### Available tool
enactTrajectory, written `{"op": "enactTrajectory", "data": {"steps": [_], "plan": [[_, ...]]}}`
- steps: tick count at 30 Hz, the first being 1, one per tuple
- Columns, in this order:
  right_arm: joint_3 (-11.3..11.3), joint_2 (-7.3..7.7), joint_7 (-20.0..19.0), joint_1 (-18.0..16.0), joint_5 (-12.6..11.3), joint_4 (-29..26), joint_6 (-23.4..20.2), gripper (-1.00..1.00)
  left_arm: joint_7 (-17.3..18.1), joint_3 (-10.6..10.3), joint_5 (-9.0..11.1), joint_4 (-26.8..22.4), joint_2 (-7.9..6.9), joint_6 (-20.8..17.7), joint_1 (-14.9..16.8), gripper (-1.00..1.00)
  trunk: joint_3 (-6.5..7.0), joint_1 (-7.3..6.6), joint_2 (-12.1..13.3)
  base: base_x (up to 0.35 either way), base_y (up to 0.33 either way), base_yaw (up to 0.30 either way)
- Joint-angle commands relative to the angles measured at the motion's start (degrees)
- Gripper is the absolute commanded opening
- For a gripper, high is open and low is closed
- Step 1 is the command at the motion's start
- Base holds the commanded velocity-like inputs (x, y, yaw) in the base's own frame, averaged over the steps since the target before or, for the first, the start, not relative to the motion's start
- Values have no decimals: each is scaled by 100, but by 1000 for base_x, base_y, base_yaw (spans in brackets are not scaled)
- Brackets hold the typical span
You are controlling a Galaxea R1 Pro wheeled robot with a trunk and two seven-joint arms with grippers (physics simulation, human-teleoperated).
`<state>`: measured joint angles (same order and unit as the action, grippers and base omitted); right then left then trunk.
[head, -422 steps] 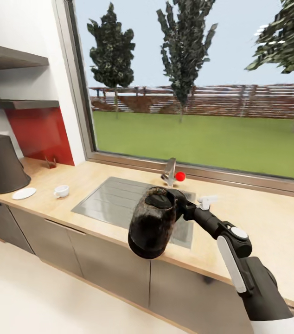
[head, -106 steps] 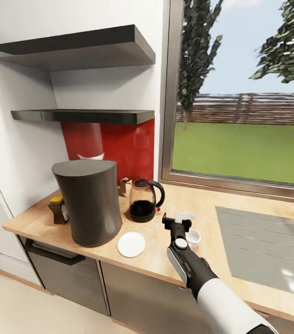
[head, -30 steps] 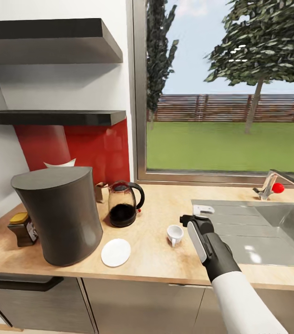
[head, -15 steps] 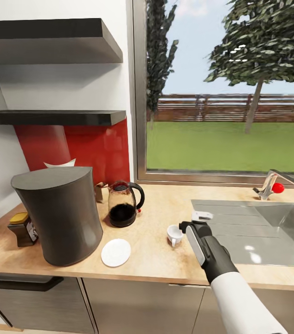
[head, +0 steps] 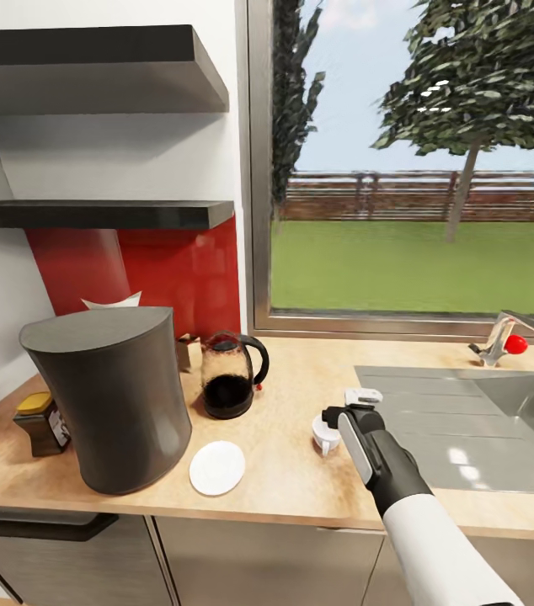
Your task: Set up a coffee station on the kitchen countertop: keep the coffee maker on the countertop, move the bottle of coffee from the kitchen shelf to the counter next to the coffee maker, place a paper coffee filter on top of the coffee maker, put the saucer next to the coffee maker with the coffee cup on the saucer, and place the electric kettle next to the coffee maker.
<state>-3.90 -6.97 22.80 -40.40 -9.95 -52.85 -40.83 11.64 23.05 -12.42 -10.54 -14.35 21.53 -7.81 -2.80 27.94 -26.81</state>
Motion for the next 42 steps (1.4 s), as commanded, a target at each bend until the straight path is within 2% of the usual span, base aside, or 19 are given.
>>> {"op": "enactTrajectory", "data": {"steps": [1, 19, 28, 42], "plan": [[-14, 2, 57, -4, -60, -2, -13, 100, 31, 50, -50, -10, 1, 9, -1, 100, -11, 3, -11, 3, 2, 0], [-5, 11, 58, -3, -59, 323, -4, 100, 64, 50, -50, -10, -5, 9, -1, 100, -11, 3, -11, 1, 0, 0], [-5, 12, 58, -2, -59, 476, -5, 100, 82, 50, -50, -10, -1, 12, -1, 100, -11, 3, -11, 137, 35, 0], [-5, 12, 58, -2, -59, 743, -4, 100, 92, 50, -50, -10, 0, 18, -1, 100, -11, 3, -11, 10, 3, 0]]}}
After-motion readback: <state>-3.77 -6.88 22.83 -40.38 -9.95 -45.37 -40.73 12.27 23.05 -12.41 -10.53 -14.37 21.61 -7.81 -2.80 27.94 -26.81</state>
